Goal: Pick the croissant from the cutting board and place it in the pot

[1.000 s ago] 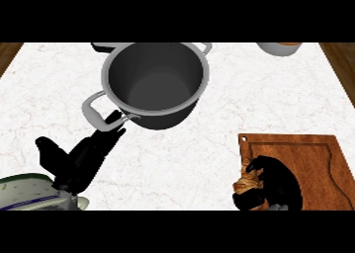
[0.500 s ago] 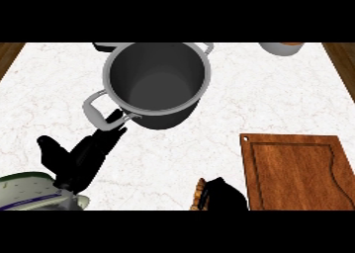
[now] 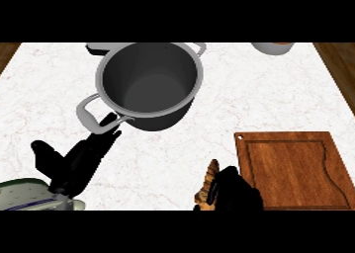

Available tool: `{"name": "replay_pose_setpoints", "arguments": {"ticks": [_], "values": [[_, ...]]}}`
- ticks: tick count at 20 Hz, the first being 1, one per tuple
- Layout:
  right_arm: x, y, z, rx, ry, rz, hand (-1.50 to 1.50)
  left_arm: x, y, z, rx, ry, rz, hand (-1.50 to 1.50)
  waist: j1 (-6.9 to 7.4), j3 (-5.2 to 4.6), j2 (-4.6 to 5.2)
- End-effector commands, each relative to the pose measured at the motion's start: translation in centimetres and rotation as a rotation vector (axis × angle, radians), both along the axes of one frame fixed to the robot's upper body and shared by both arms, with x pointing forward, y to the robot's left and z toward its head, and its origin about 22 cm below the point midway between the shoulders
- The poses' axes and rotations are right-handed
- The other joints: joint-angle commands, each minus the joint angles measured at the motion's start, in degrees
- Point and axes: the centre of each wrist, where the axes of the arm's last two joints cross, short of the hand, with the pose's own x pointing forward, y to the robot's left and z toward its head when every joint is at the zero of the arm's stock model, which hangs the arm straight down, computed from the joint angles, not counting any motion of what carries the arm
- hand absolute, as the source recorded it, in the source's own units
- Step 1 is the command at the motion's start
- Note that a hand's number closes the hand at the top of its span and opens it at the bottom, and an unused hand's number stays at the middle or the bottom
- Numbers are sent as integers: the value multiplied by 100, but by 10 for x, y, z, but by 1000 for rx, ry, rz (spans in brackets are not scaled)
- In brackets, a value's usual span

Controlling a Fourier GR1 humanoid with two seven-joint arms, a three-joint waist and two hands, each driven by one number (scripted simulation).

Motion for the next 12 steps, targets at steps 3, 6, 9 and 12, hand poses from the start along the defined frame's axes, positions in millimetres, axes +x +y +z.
{"name": "replay_pose_setpoints", "arguments": {"ticks": [3, 6, 9, 12], "values": [[-10, 4, 60, -20, -170, -183, 150, -2, 0, -9, 0, 16, 10, 0, 22, -5, 12], [-12, 7, 78, -17, -258, -148, 150, 6, -5, 8, 13, 4, -18, 0, 108, 2, 21], [-6, 6, 100, 38, -350, -124, 150, 8, -13, -1, -11, -5, -31, 0, 182, -3, 68], [5, 4, 111, 53, -377, -128, 150, 9, -8, 10, 4, -12, -45, 0, 298, 1, 66]]}}
